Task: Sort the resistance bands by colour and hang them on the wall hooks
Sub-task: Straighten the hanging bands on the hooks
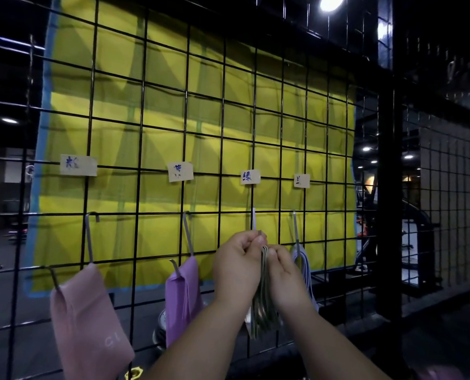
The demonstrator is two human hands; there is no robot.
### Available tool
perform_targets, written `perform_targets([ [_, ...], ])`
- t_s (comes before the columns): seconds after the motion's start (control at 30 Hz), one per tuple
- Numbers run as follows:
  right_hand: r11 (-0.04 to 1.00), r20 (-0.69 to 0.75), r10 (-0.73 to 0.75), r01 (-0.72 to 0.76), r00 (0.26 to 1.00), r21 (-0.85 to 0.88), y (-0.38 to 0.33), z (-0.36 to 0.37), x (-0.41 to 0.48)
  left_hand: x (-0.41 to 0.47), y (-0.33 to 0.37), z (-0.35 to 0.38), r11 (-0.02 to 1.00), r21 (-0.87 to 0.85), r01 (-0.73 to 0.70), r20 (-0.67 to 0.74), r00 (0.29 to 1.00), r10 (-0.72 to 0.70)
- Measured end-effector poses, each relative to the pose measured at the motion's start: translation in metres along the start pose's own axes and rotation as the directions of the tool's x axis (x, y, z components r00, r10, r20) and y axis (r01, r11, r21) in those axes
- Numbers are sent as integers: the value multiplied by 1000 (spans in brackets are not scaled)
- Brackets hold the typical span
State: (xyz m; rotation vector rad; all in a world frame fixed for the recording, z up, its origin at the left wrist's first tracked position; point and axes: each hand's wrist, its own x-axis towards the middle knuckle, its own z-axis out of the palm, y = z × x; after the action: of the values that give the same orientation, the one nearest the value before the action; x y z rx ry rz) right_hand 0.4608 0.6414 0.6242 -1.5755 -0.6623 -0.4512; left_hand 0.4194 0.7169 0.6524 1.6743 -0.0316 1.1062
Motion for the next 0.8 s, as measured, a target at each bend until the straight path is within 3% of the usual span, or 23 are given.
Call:
perform_targets([
  [0.17, 999, 51, -32, 34, 998, -40, 10, -3, -6, -7, -11, -3, 999, -17, 30, -22, 999, -30],
  [0.27, 998, 75, -4, -1, 997, 60, 12, -5, -9, -7, -14, -8, 995, -81, 56, -11, 998, -57],
  [0.4, 940, 85, 217, -232, 972, 248, 18, -7, -4, -3, -7, -8, 975, -183, 127, 47, 992, -121],
  [0.5, 834, 151, 384, -412, 911, 368, 17, -4, 2, -1, 0, -9, 943, -272, 190, 106, 980, -166],
  [0.6, 763, 188, 483, -517, 855, 389, 14, -2, 6, -2, 6, -11, 912, -343, 224, 144, 972, -185],
  [0.8, 892, 121, 368, -387, 922, 233, 4, -2, 2, -1, 7, -12, 914, -321, 249, 132, 967, -218],
])
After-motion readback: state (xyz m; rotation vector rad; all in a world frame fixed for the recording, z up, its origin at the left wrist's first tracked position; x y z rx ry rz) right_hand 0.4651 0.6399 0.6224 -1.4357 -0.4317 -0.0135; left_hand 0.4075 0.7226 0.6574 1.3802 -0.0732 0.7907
